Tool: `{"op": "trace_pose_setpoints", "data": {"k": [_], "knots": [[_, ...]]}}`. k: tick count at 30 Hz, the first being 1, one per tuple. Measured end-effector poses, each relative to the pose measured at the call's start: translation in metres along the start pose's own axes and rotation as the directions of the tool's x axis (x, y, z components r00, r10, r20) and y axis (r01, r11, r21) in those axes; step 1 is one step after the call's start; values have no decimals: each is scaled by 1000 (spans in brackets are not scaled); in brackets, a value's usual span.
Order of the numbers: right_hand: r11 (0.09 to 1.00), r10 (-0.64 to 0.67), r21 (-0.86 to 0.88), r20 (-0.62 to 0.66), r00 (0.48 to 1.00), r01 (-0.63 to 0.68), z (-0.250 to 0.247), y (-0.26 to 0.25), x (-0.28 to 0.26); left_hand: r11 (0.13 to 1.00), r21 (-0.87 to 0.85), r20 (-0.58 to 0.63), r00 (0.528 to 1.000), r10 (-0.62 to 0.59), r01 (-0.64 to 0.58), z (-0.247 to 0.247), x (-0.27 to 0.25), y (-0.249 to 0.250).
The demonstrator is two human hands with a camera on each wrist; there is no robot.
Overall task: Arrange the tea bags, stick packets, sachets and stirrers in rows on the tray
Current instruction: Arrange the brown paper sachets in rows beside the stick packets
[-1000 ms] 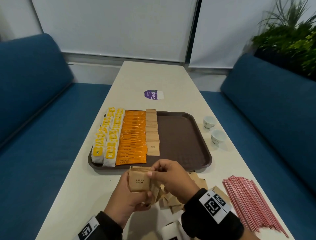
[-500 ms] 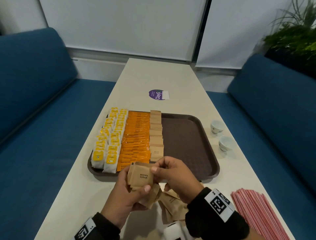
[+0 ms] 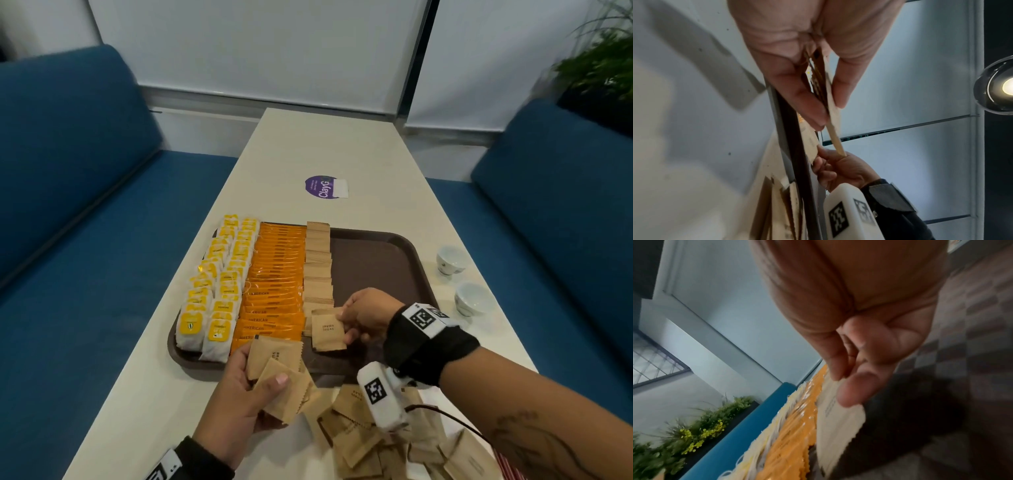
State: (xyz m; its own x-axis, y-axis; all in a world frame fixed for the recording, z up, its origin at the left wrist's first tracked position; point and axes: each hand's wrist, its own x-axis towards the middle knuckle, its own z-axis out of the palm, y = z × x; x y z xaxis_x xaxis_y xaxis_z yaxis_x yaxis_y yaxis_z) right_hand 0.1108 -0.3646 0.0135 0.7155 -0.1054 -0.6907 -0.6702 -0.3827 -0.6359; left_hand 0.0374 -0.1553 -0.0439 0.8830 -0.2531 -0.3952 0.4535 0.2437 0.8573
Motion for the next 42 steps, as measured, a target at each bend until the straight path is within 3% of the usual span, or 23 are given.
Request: {"op": "trace_pose_setpoints", "data": {"k": [5,11,14,17,20,24,28,35,39,42], "knots": [[995,82,-54,9,997,-81,12,-6,19,1000,-12,-29,999,-17,17,-5,3,-5],[991,66,-112,-13,998,-68,14,-11,22,1000,18,-12,1000,-17,17,-5,-5,-3],[995,-5,-100,-55,998,0,10,-12,3,999,44,2,1000,3,-3,-3,-12,-1],[982,-189,2,-111,976,190,8,-3,-28,999,36,-1,1000,17,-17,0,-19,3],[944,-329,-40,-34,944,328,16,12,-64,999,42,9,1000,26,-26,4,-27,3],[918,-379,-87,95,920,387,40,39,-101,996,80,23,999,34,-35,11,-38,-2],[905,-377,-197,43,925,378,62,62,-111,991,128,37,999,19,-24,15,-48,-5],[917,-398,15,-33,917,398,65,77,-119,987,160,-21,999,-29,32,20,-61,-4],[839,-467,209,-199,861,503,64,80,-124,991,122,-45,997,-57,62,20,-64,-5],[816,-463,278,-213,860,508,66,83,-124,989,124,-56,995,-77,84,20,-66,-6]]}}
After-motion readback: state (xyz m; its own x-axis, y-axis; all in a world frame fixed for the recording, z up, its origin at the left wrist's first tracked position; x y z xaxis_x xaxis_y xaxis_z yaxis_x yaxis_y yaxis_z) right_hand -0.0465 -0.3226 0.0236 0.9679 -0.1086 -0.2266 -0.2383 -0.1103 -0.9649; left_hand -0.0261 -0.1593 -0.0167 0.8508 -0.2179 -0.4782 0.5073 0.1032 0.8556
